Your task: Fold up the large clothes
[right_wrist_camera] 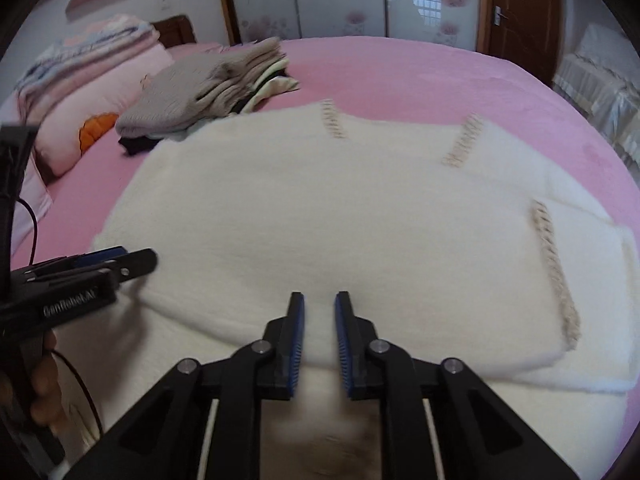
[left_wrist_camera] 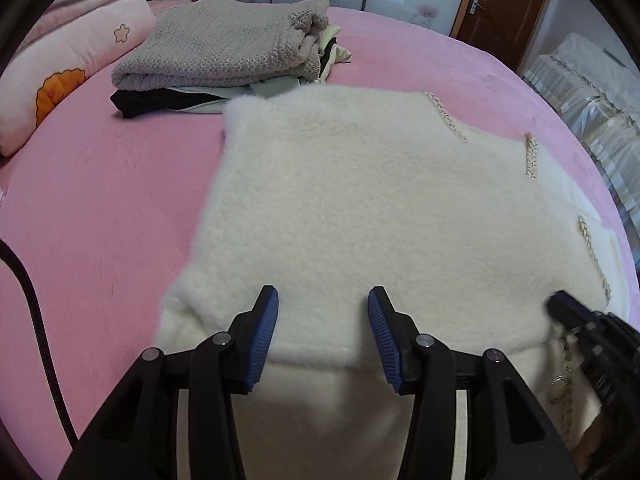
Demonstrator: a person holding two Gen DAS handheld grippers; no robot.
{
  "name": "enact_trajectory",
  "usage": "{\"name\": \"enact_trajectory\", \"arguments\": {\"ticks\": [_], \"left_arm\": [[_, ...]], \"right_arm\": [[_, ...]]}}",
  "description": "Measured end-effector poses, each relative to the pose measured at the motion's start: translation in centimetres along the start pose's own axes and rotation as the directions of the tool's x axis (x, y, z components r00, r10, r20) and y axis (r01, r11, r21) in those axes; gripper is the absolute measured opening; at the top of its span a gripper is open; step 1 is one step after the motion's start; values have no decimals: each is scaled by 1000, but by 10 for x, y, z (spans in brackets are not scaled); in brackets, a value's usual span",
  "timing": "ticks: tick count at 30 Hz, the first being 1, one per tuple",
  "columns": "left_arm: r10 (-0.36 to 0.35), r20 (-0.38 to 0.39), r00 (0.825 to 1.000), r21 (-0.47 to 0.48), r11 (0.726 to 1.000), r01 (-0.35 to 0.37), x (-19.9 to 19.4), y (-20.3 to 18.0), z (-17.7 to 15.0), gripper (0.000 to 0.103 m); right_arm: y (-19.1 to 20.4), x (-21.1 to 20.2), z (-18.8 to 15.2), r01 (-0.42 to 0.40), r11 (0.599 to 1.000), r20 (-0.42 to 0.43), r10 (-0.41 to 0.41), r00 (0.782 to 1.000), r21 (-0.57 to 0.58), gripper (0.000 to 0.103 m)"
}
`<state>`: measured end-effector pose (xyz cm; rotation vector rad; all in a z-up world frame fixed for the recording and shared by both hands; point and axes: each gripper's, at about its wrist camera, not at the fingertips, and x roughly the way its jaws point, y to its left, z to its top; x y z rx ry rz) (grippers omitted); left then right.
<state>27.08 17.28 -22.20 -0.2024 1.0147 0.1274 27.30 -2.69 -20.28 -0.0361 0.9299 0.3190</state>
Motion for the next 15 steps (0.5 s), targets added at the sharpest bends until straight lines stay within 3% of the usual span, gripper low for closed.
{"name": "enact_trajectory", "arguments": {"ticks": [4,8,15], "left_arm": [[-11,5,1000,-5,1000,11,-1,7,0,46],[13,17,1000,9,1000,-13,8,5,2,46],[57,10,998,21,998,-57,7,-2,5,46]], "right_arm": [[-65,-10,-11,210,971,6,-212,977,115,1],[-106,-12,-16,71,959,3,-75,997,273,0],[-76,-8,-11,228,960,-5,-230,973,162,4]]}}
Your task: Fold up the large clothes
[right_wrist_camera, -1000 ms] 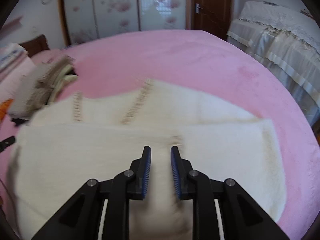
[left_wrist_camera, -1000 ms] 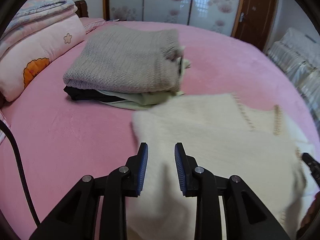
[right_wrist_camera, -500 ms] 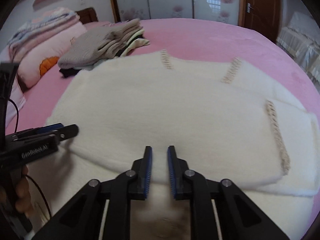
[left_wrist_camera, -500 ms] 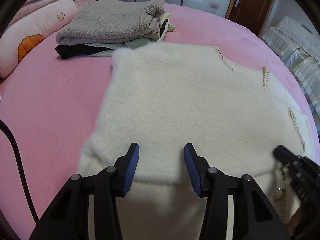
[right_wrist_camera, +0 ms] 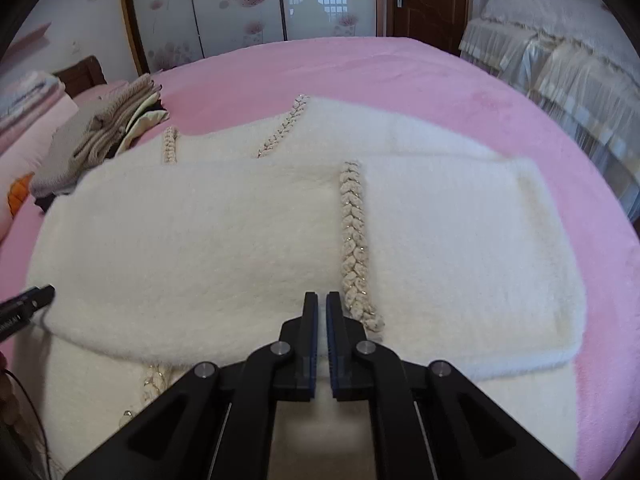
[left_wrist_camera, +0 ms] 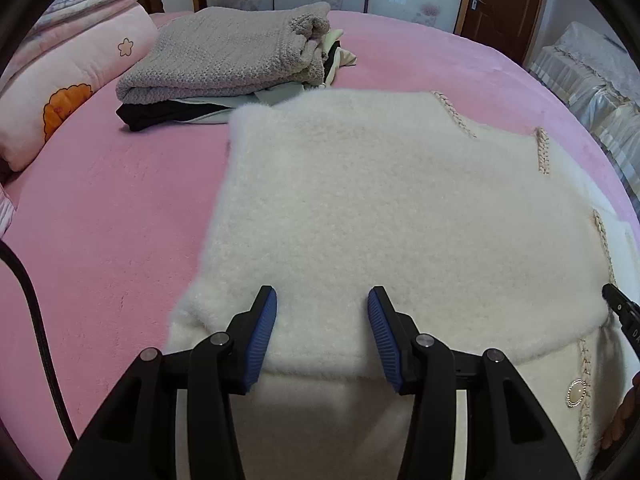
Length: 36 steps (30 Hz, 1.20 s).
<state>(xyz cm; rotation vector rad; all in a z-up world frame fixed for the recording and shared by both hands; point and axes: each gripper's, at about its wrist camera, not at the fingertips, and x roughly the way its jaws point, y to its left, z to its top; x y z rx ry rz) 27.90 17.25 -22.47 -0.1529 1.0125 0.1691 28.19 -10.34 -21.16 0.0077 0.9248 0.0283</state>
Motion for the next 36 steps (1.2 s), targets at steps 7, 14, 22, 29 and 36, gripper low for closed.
{"name": "enact_trajectory", "arguments": {"ticks": [7,14,22,29,36], "left_arm": [[-20,-14,1000,-21,1000,19,-37,1,4,46],[-38,66,997,22,999,36,-134,-8,-4,48],[-67,194,979,64,996,55,-270,-15,-37,56],[-88,277,957,78,995,69,-356,-6,-94,60],[-76,321,944,74,996,55,-399,12,-162,64]], "right_arm": [[-3,-36,3,-84,993,-31,86,996,80,8],[9,-129,1,-140,989,46,138,989,54,13],[15,-266,-29,-187,982,209,180,961,12,39],[10,-348,-71,-218,976,303,207,930,4,51],[4,-381,-121,-211,977,316,202,927,-4,57]]}}
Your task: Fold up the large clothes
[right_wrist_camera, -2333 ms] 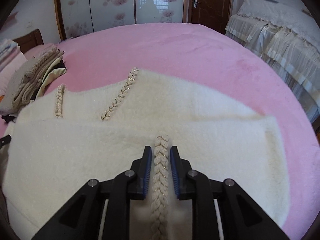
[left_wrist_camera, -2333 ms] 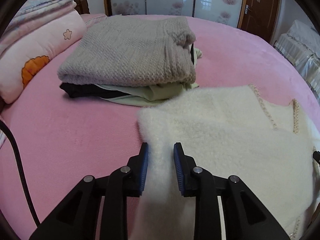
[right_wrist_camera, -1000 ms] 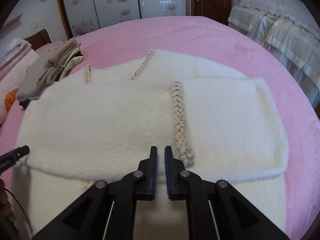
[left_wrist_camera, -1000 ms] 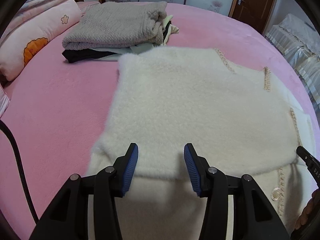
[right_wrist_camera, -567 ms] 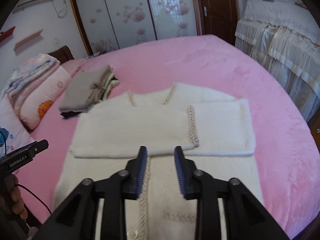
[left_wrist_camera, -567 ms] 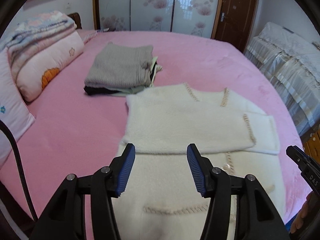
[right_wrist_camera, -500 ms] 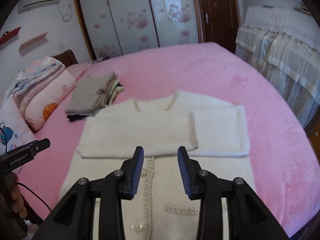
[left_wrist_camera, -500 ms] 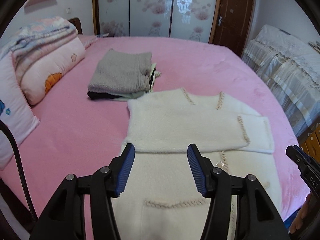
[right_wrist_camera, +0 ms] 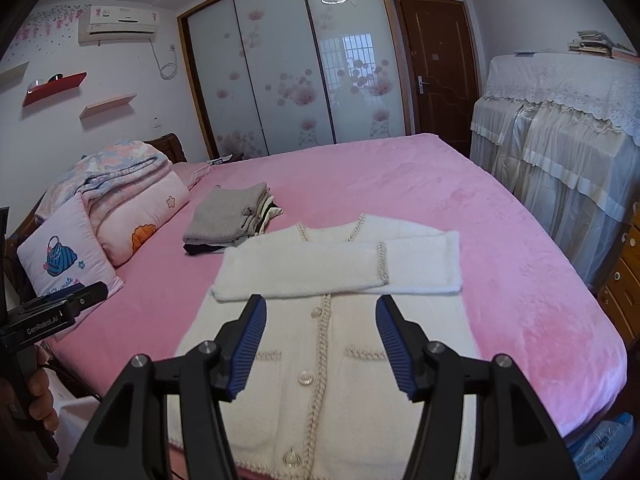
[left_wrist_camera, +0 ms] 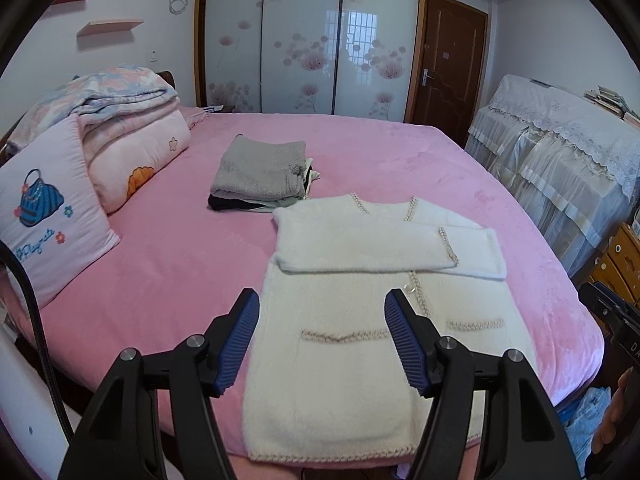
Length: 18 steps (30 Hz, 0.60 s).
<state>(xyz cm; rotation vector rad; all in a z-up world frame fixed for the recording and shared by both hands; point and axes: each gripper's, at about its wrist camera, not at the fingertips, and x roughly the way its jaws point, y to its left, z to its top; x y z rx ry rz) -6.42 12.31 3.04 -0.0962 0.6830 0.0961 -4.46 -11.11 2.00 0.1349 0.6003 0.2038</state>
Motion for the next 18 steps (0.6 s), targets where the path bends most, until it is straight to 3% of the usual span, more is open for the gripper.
{"name": "enact_trajectory", "arguments": {"ticks": [5,10,18], "left_arm": [[13,15,1000,-2,1000,-13,-23,9,-32,64],[16,18,1000,-1,1000,-16,-30,15,-63,72],[4,-90,996,-9,1000,-5,23,32,-106,73]], "right_arm": [[1,-23,-27,5,1000,0,-5,1000,-2,58],[0,-31,-53,19,1000,-9,-19,1000,2,58],[-14,-11,-101,70,997,-83,-71,994,-10,58]]}}
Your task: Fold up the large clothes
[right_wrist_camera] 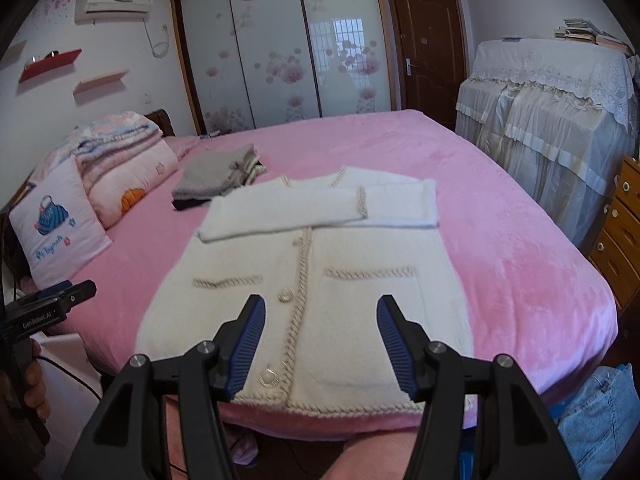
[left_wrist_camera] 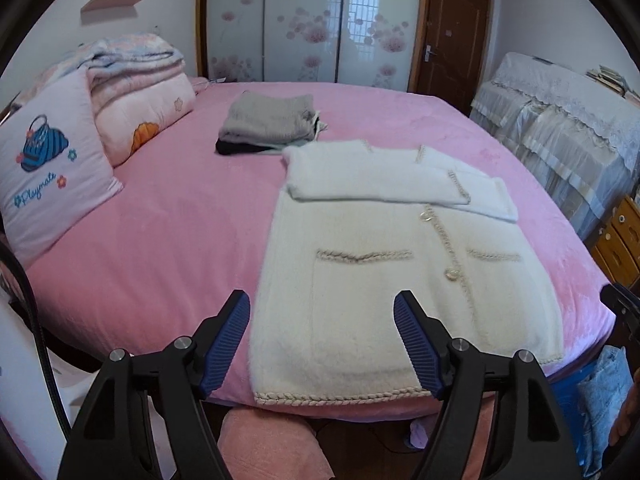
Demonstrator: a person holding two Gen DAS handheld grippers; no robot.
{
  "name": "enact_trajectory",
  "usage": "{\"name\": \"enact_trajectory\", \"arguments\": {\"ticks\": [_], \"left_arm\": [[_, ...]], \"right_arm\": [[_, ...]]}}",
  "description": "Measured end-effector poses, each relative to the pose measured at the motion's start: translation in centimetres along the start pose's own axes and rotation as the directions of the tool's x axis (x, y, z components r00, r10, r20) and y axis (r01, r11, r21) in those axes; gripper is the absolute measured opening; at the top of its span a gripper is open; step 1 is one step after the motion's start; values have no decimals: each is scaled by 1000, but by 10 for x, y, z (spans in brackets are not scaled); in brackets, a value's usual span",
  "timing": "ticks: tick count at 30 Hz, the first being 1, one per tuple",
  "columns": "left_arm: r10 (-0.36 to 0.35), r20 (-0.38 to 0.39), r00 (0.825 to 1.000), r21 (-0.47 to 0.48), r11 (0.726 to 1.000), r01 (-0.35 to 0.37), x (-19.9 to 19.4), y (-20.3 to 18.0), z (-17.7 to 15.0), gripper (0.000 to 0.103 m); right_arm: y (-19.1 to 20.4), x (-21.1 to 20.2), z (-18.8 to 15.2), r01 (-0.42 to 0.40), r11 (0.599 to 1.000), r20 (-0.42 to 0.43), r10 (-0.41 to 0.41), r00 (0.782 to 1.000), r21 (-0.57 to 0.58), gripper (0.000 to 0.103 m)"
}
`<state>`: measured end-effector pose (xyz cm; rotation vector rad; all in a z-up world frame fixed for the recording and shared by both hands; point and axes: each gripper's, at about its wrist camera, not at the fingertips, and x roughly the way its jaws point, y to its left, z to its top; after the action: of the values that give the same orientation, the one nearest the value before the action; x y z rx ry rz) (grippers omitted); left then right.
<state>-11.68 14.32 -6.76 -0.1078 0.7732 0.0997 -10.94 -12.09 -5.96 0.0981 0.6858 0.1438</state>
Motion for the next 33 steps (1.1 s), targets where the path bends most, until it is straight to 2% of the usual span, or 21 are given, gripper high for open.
{"name": "enact_trajectory", "arguments": {"ticks": [3,7,11,14,19,29,31,33], "left_arm": [[-30,-44,999,-32,999,28,25,16,-14,73],[-33,-116,993,-75,997,24,61,39,-36,73],[-33,-158,987,-120,993,14,91,56,-55,73],[-60,-180,982,-166,986,30,112,66,-65,73],[-48,-218,975,-158,987,13,142,68,-75,72],[-68,-238,969,-204,979,19,161,74,-96,73],[-80,-238,968,-215,976,28,163,76,-99,73],[-106,-240,965,-242,969,46,167,81,-101,74]], "right_arm": [[-12,14,-15,22,1000,-39,-22,999,2,58],[-33,34,-30,54,998,-76,-53,996,15,58],[-56,56,-39,74,996,-121,-68,990,47,58],[-73,69,-44,93,994,-140,-83,987,64,58],[-103,88,-54,125,986,-184,-103,977,109,58],[-168,110,-84,176,952,-293,-99,951,251,58],[-178,113,-88,165,948,-301,-79,950,274,58],[-184,118,-93,138,946,-317,-40,948,293,53]]}}
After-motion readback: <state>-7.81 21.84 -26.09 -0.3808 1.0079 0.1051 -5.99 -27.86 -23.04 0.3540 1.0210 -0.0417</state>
